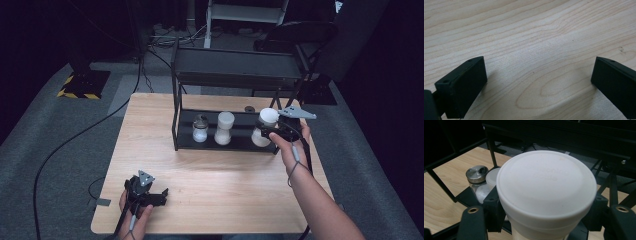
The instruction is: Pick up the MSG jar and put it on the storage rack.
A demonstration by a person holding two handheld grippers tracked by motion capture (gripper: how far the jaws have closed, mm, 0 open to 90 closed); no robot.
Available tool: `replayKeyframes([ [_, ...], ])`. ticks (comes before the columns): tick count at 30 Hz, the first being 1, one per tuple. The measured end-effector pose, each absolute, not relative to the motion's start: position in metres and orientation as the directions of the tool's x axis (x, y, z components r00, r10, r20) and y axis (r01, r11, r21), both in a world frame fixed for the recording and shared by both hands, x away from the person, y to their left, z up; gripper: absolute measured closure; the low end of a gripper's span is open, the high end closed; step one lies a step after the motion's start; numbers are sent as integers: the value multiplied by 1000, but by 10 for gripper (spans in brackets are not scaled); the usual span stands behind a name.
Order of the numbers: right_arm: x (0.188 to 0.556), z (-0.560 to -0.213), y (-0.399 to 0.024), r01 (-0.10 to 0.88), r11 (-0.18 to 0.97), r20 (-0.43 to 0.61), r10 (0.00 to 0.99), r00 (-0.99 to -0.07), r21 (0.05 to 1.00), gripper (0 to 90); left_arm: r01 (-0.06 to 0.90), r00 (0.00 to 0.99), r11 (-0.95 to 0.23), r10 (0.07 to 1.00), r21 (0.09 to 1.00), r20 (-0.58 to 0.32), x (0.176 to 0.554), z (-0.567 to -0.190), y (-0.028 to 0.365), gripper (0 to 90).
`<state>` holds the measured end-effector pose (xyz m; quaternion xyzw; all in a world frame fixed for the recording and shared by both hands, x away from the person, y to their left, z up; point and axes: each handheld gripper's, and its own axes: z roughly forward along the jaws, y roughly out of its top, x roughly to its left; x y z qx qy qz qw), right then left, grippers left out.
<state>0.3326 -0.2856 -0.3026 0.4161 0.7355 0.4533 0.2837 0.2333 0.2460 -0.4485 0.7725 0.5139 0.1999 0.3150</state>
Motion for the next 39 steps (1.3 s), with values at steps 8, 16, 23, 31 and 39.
replayKeyframes([
  [8,341,-302,-282,348,241,-43,870,-490,906,337,668,394,-274,919,692,-18,232,-449,246,5],
  [16,351,-310,-284,346,222,-28,873,-487,912,337,669,395,-274,919,691,-18,233,-448,246,4],
  [23,359,-319,-282,340,222,-35,877,-479,914,337,669,393,-273,919,691,-18,232,-448,246,5],
  [31,369,-330,-279,339,231,-44,876,-480,912,337,668,394,-274,919,692,-18,232,-448,246,5],
  [39,379,-336,-275,345,246,-59,879,-474,906,337,668,394,-273,919,692,-17,232,-448,246,5],
])
